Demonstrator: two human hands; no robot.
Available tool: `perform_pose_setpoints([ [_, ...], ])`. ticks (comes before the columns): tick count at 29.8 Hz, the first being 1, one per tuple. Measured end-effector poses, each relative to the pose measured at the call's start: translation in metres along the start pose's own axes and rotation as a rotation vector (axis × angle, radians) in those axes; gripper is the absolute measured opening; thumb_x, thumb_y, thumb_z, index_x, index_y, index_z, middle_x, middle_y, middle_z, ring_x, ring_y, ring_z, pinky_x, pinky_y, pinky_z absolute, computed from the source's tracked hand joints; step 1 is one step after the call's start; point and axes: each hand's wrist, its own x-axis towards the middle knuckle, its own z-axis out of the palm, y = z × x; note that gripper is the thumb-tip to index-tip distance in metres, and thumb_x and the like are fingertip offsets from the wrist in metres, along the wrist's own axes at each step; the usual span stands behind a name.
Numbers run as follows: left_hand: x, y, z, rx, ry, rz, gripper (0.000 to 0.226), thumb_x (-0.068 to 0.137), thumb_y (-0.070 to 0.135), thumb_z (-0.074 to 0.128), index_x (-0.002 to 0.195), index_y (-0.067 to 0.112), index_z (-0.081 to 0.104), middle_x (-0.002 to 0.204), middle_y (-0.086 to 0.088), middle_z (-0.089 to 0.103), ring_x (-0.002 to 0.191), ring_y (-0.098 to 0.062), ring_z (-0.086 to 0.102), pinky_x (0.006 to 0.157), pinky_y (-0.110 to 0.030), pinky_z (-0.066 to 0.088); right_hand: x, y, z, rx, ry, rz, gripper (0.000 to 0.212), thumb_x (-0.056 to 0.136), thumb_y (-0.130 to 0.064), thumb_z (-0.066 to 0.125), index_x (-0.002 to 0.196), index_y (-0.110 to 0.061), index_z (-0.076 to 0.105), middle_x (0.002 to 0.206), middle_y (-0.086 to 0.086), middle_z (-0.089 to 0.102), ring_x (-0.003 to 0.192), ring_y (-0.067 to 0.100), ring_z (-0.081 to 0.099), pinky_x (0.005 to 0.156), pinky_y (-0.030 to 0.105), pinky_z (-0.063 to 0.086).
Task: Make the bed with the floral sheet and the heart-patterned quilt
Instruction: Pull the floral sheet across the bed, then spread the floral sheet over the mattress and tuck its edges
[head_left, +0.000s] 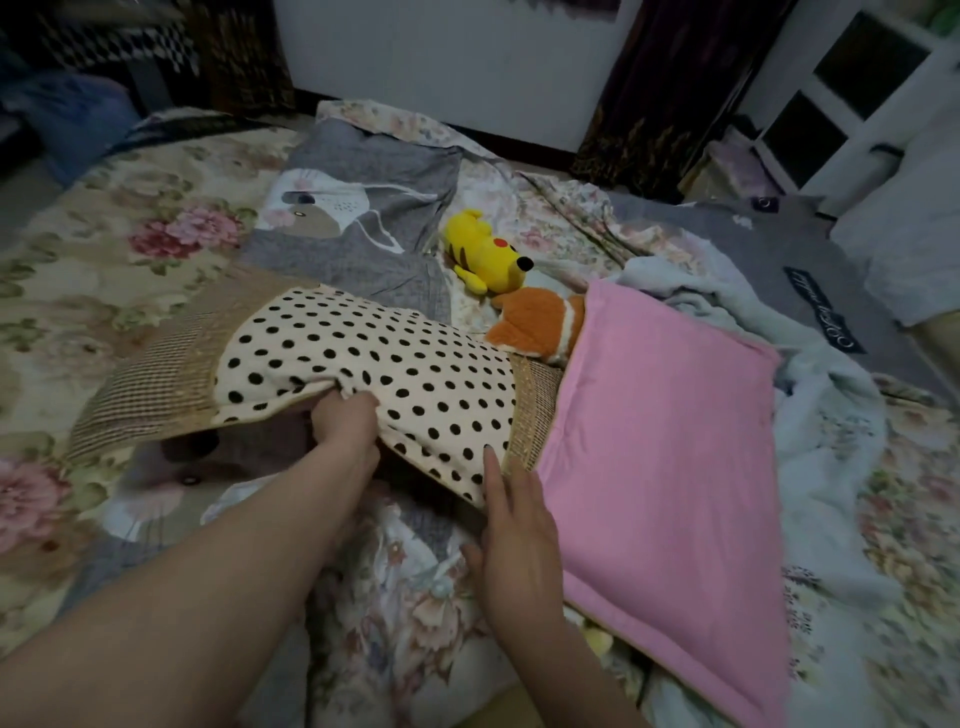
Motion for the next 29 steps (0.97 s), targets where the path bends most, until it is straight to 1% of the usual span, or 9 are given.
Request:
perform_pose_setpoints([
  [7,-0.066,0.047,-0.011,-0.052,-0.101,0.039,0.018,0.079,-0.006,0.059,0.072,0.01,0.06,0.082,-0.007,0.065,0.086,-0.027,0.064,0.079,-0.036,0.053,0.049,-0.044,-0.042,-0.149,-0.067,0.006,0.112,0.088,-0.036,0.071,0.152,-0.033,-0.021,0.164,0.003,-0.012,0.15,0.035,-0.006,0.12,0.05,0.009],
  [10,-0.079,0.075,-0.032,-0.097,-0.119,0.063,0.02,0.076,-0.011,0.058,0.067,0.006,0.053,0.071,-0.011,0.057,0.072,-0.025,0.06,0.067,-0.038,0.047,0.057,-0.071,-0.051,-0.122,-0.017,-0.027,0.088,0.096,-0.03,0.059,0.156,-0.034,-0.005,0.163,0.006,0.012,0.145,0.038,0.024,0.108,0.052,0.035],
  [12,-0.088,0.096,-0.051,-0.097,-0.145,0.08,0.022,0.075,-0.011,0.058,0.066,0.008,0.051,0.067,-0.012,0.054,0.063,-0.024,0.056,0.062,-0.038,0.046,0.054,-0.091,-0.06,-0.112,0.084,-0.101,0.072,0.097,-0.023,0.055,0.155,-0.035,0.015,0.147,0.005,0.042,0.114,0.033,0.057,0.081,0.042,0.049],
  [16,-0.099,0.131,-0.068,-0.028,-0.117,0.252,0.024,0.076,0.0,0.065,0.059,0.014,0.056,0.066,-0.004,0.061,0.072,-0.021,0.058,0.062,-0.031,0.046,0.039,-0.129,-0.097,-0.15,0.228,-0.197,0.066,0.078,-0.004,0.066,0.137,-0.031,0.054,0.107,0.003,0.067,0.061,0.033,0.065,0.046,0.031,0.034],
  [19,-0.123,0.165,-0.074,0.144,-0.148,0.483,0.009,0.075,0.025,0.069,0.074,0.018,0.074,0.098,-0.007,0.072,0.101,-0.028,0.066,0.094,-0.042,0.052,0.032,-0.153,-0.141,-0.225,0.374,-0.233,0.062,0.057,-0.006,0.079,0.113,-0.031,0.071,0.081,-0.003,0.067,0.036,0.024,0.053,0.039,0.02,0.016],
  [23,-0.168,0.191,-0.07,0.516,-0.074,0.774,0.034,0.095,0.04,0.058,0.104,0.012,0.074,0.155,-0.013,0.03,0.144,-0.037,0.022,0.116,-0.047,0.024,0.016,-0.165,-0.201,-0.258,0.519,-0.251,0.053,0.062,-0.005,0.059,0.107,-0.028,0.074,0.083,-0.002,0.07,0.032,0.024,0.05,0.037,0.02,0.015],
  [26,-0.227,0.208,-0.052,0.517,-0.001,1.001,0.044,0.096,0.04,0.054,0.129,0.011,0.051,0.163,-0.016,-0.002,0.15,-0.038,-0.002,0.115,-0.06,0.016,0.007,-0.155,-0.243,-0.269,0.596,-0.185,0.054,0.068,-0.002,0.066,0.112,-0.033,0.072,0.091,-0.004,0.071,0.042,0.026,0.057,0.037,0.024,0.028],
  [28,-0.256,0.211,-0.04,0.43,-0.158,1.417,0.056,0.089,0.021,0.052,0.142,0.012,0.033,0.163,-0.014,-0.009,0.151,-0.032,-0.001,0.117,-0.058,0.011,-0.001,-0.139,-0.272,-0.28,0.634,-0.146,0.055,0.065,-0.006,0.079,0.111,-0.036,0.071,0.09,-0.008,0.071,0.044,0.024,0.059,0.04,0.024,0.031],
  [29,-0.261,0.212,-0.04,0.562,-0.326,1.576,0.073,0.082,0.015,0.049,0.15,0.018,0.023,0.164,-0.007,-0.01,0.152,-0.028,-0.004,0.119,-0.058,0.003,-0.004,-0.133,-0.281,-0.279,0.661,-0.141,0.053,0.067,-0.007,0.079,0.111,-0.036,0.071,0.091,-0.008,0.071,0.044,0.024,0.059,0.041,0.024,0.029],
])
